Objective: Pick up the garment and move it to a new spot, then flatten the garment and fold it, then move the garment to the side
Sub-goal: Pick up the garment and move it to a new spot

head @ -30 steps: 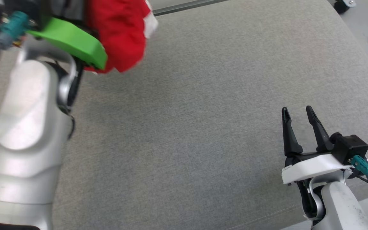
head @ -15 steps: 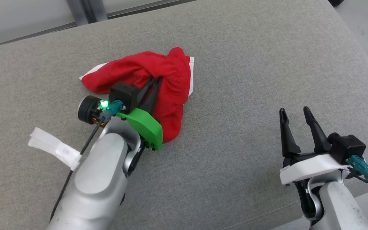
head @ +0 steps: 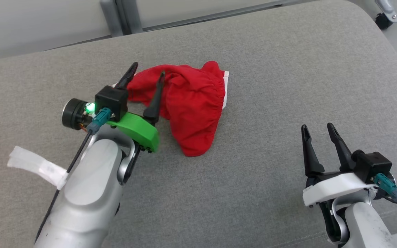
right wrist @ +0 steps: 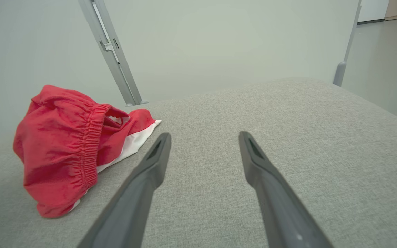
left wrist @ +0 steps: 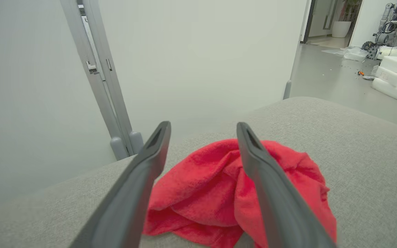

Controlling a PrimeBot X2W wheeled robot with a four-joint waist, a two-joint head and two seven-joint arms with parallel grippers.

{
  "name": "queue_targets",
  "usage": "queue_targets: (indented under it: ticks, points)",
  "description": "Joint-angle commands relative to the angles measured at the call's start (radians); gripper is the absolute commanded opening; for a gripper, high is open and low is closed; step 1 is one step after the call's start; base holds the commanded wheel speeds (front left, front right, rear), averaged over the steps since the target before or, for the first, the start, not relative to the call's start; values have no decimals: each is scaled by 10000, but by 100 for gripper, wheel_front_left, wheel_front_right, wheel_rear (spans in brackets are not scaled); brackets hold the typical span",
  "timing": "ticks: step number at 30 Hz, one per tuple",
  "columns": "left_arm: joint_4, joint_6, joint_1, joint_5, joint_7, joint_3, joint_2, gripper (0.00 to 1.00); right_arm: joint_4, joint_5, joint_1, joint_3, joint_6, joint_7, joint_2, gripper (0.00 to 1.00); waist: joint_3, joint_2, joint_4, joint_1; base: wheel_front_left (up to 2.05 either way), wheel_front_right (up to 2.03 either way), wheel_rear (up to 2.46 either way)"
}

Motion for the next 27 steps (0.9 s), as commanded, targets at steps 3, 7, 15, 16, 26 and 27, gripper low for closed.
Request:
queue_targets:
  ticks: [3, 7, 15, 16, 26, 27]
  points:
    - [-562, 202, 477, 68, -68, 434, 364, 100, -10, -176, 206, -50, -3, -34, -22, 100, -440, -1, 545, 0, 0, 0, 0]
    - [-1407, 290, 1186, 149, -61, 1043, 740, 100, 34, -226, 262, -22, -3, -34, -23, 100, -678, -1, 856, 0, 0, 0, 0]
    - [-2784, 543, 2954, 210, -63, 2440, 1209, 100, 88, -317, 587, 0, -3, -34, -25, 100, -1170, -1, 1389, 0, 0, 0, 0]
    - [-2913, 567, 3177, 224, -63, 2586, 1217, 100, 103, -306, 628, 5, -3, -34, -21, 100, -1205, -1, 1432, 0, 0, 0, 0]
    - [-4106, 612, 5393, 336, -65, 4025, 981, 100, 18, -391, 867, -9, -3, -34, -26, 100, -1497, -1, 1803, 0, 0, 0, 0]
    - [-4140, 569, 5597, 349, -64, 4122, 920, 100, 11, -401, 890, 10, -3, -34, -26, 100, -1511, -1, 1827, 0, 0, 0, 0]
